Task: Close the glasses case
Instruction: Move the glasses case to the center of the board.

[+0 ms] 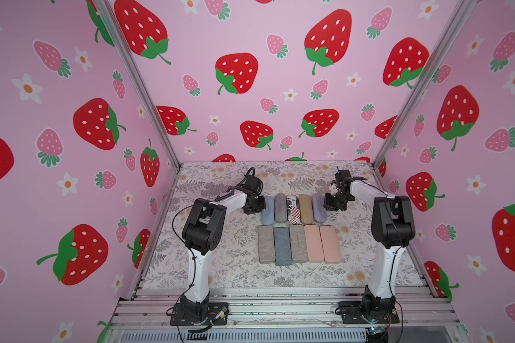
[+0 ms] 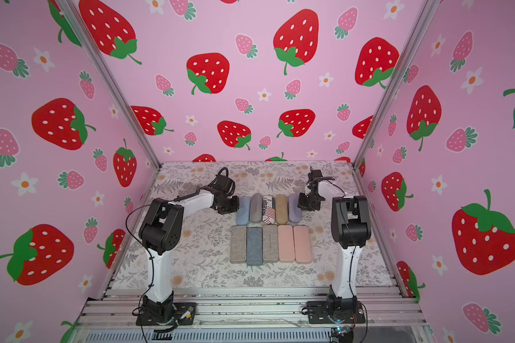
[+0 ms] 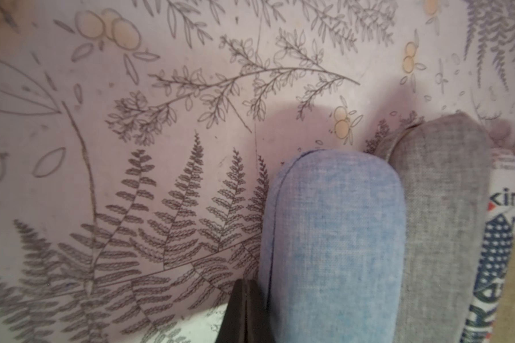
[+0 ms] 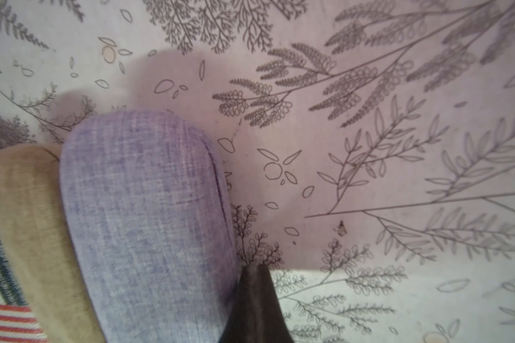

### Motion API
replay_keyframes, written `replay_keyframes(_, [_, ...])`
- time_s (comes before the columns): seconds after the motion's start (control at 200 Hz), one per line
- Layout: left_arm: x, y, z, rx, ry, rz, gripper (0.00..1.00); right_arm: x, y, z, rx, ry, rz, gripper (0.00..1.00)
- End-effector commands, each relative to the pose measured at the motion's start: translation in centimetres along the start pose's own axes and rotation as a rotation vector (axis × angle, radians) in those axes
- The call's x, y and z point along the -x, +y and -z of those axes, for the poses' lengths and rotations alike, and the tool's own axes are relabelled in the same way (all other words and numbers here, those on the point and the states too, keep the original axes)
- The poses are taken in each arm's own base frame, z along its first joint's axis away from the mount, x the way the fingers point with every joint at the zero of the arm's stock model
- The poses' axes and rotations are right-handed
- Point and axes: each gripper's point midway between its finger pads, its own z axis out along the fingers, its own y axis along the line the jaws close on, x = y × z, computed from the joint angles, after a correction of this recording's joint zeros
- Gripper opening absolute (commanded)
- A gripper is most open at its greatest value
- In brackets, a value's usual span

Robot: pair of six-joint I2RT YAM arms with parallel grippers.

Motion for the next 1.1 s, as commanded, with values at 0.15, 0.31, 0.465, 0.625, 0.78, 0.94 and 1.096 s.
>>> replay_keyframes(0.15, [-0.1,-1.3,0.1,-0.006,0.009,0.001,0.00,-0.2,1.7,0.2,0.049,0.001,0.053,0.03])
replay_keyframes(0.31, [-0.1,-1.5,0.2,-0.005,0.009,-0.002,0.00,-0.6,1.7,0.1,0.029,0.000,0.047,0.03])
replay_keyframes(0.465, [0.1,-1.5,0.7,-0.001,-0.001,-0.010,0.00,-0.2,0.0,0.9,-0.069,-0.034,-0.003,0.03])
replay_keyframes(0.625, [0.4,-1.2,1.4,0.009,-0.014,-0.011,0.00,-0.2,-2.4,2.6,-0.199,-0.074,-0.054,0.04])
replay_keyframes(0.78, [0.5,-0.6,2.4,0.014,-0.028,-0.008,0.00,-0.7,-3.5,4.1,-0.245,-0.099,-0.083,0.04])
replay_keyframes(0.94, [0.4,0.2,4.0,0.026,-0.045,-0.007,0.00,-1.6,-4.1,5.3,-0.266,-0.118,-0.102,0.04])
replay_keyframes(1.096, [-0.3,0.9,5.5,0.050,-0.065,-0.016,0.00,-3.3,-4.6,6.3,-0.273,-0.129,-0.130,0.04])
